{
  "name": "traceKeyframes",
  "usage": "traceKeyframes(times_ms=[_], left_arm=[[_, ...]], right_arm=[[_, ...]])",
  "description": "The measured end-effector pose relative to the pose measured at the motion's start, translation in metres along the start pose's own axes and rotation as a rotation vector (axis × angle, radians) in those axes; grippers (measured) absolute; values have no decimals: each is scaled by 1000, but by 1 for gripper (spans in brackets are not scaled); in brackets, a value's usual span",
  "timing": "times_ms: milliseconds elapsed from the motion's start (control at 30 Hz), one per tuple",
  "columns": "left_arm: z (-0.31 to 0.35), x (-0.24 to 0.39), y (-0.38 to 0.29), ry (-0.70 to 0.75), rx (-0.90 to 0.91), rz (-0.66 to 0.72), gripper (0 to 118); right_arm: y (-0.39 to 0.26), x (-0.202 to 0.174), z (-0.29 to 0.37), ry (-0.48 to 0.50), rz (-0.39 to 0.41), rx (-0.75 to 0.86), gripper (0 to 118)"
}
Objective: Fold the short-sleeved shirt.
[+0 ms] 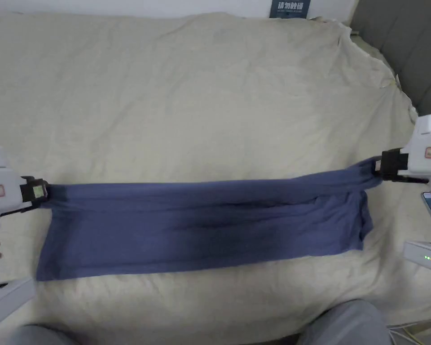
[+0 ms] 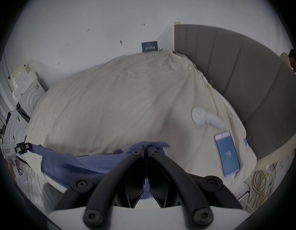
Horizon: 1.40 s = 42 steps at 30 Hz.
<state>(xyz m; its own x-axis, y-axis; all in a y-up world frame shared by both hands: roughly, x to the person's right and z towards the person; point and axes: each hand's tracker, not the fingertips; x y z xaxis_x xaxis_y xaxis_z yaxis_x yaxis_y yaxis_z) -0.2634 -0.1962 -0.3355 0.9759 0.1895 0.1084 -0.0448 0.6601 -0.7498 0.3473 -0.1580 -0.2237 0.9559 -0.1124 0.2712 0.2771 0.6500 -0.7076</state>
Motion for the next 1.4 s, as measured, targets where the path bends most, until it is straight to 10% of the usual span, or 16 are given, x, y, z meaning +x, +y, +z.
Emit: traceKeyframes(times_ms=[367, 533, 567, 667, 967, 1167, 1267, 1333, 1400], left_arm=[[-34, -11, -77, 86, -182, 57, 0], [-25, -12, -63, 105, -163, 84, 20], [-22, -13, -59, 145, -152, 61, 37], [-2, -16, -38, 228, -65, 58, 95], [74, 38, 10, 192, 441, -45, 111], [92, 69, 2, 163, 622, -144, 105], [92, 76, -6, 132, 623, -194, 70], [89, 79, -10, 117, 610, -209, 41], [86, 81, -15, 90, 591, -219, 0]], right_arm=[[-89, 10, -45, -67, -83, -167, 1], [-92, 16, -42, -66, -118, -164, 3], [-89, 15, -37, -66, -116, -162, 10], [-72, 12, -15, -155, 2, -114, 90], [-19, -32, 77, -140, 118, 429, 109], [-37, -72, 104, -96, 165, 665, 109], [-49, -81, 107, -58, 113, 698, 105], [-55, -85, 108, -25, 74, 697, 84], [-59, -87, 106, 5, 66, 700, 27]])
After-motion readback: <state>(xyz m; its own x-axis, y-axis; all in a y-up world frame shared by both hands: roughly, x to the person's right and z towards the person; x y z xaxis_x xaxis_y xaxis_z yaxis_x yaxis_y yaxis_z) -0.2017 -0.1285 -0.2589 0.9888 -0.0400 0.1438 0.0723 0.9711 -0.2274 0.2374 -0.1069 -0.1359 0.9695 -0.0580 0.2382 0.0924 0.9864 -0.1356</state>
